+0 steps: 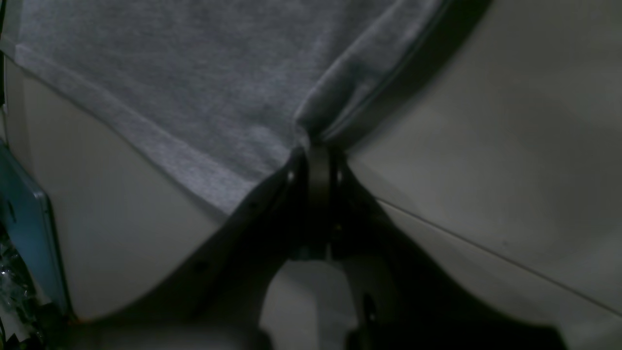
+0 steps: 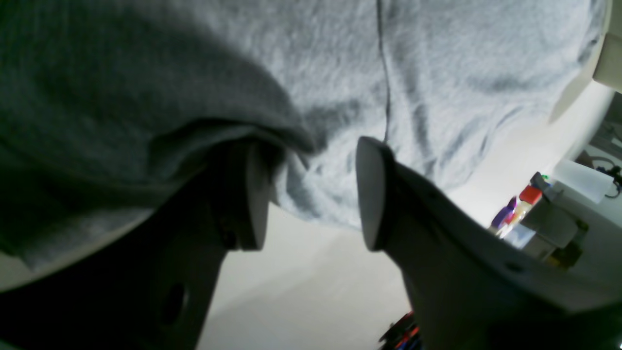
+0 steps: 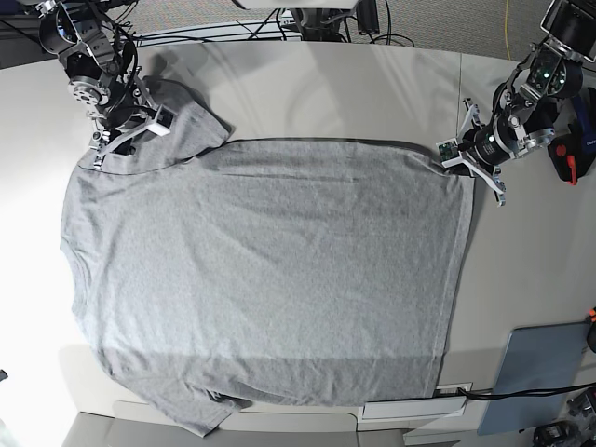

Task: Fold the T-shirt properly
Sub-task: 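Close both grippers on the shirt's shoulder edges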

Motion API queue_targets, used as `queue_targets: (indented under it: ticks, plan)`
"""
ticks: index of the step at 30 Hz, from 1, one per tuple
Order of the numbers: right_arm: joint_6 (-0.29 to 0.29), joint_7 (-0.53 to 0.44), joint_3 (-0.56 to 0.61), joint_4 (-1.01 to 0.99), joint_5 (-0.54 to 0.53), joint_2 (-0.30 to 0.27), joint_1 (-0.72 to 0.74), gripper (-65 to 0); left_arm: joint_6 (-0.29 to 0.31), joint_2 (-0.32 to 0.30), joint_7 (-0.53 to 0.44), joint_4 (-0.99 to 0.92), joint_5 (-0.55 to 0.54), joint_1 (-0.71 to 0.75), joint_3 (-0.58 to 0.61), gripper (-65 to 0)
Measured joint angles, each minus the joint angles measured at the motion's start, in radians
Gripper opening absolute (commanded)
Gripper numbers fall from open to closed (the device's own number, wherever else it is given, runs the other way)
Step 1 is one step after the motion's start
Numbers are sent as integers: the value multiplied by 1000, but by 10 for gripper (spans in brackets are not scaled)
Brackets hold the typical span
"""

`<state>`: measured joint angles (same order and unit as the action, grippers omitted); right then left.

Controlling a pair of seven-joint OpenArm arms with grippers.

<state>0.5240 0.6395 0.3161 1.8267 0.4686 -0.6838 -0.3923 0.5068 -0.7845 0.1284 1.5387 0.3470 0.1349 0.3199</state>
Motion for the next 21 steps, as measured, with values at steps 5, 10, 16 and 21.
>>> queue_targets:
  ticks: [5,10,16,21]
  plan:
    - [-11,-51,-2,-69,0,0,44,-356,0,0,0,0,0,0,0,-650]
    - [1,-60,-3,-94,-8,0,58,-460,0,0,0,0,0,0,0,-650]
    - [19,-59,-3,-100,-27,0,57,-650,0,0,0,0,-2,0,0,-650]
    - [29,54,1,-43,-142,-16,47,-650,-5,-3,93,3,-164,-3,0,-650]
